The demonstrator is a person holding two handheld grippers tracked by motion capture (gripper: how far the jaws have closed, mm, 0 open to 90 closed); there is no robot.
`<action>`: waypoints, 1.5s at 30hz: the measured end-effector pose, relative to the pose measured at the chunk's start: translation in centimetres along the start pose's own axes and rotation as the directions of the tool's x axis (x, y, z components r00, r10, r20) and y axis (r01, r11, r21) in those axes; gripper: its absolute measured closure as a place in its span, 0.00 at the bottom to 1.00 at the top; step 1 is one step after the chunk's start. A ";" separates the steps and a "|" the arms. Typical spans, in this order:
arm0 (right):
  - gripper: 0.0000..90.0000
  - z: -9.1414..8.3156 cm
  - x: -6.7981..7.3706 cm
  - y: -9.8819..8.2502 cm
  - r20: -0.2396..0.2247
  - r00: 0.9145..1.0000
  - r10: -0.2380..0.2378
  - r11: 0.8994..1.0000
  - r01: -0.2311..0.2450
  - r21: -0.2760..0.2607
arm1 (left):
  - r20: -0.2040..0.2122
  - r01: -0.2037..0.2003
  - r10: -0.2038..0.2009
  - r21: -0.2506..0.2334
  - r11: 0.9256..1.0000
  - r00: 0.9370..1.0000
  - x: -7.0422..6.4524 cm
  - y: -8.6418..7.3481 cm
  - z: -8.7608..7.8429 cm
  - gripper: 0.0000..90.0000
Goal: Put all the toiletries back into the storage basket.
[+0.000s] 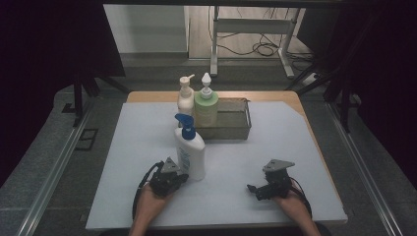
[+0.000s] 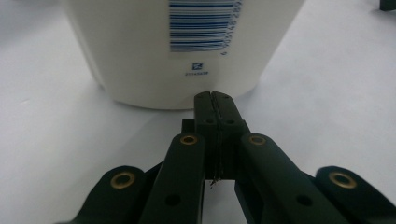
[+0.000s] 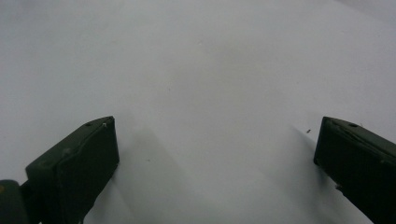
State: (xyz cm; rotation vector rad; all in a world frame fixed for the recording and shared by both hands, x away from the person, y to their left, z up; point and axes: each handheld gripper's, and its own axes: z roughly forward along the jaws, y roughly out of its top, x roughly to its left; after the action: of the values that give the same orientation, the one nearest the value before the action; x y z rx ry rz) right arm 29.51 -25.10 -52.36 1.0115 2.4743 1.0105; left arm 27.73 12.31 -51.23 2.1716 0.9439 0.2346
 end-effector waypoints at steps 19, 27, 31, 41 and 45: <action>0.00 -0.1 0.0 0.1 -0.003 1.000 0.003 1.000 -0.003 0.001 | -0.038 -0.003 0.002 -0.026 1.000 0.999 -0.4 -0.2 -0.7 0.82; 0.00 -0.2 0.0 0.0 -0.014 1.000 0.004 1.000 -0.004 0.001 | -0.073 0.005 -0.008 -0.038 0.999 0.997 -0.4 -0.7 -1.4 0.65; 0.00 -0.4 0.1 0.1 -0.015 1.000 0.002 1.000 -0.002 -0.003 | -0.114 -0.007 0.004 -0.030 1.000 0.993 -0.5 -1.2 -1.9 0.52; 0.00 -0.6 0.5 0.4 -0.046 0.999 0.008 1.000 -0.009 -0.025 | -0.167 0.014 -0.016 -0.014 1.000 0.986 -0.3 -1.8 -2.1 0.22; 0.00 -0.8 0.6 0.5 -0.054 0.999 0.006 1.000 -0.008 -0.030 | -0.175 0.020 -0.022 -0.011 1.000 0.984 -0.4 -1.9 -1.9 0.16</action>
State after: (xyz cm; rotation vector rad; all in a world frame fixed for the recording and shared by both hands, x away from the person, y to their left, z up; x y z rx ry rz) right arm 29.00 -24.81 -51.45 0.9974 2.4915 1.0878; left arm 25.61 13.98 -51.17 2.1575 1.0596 0.4245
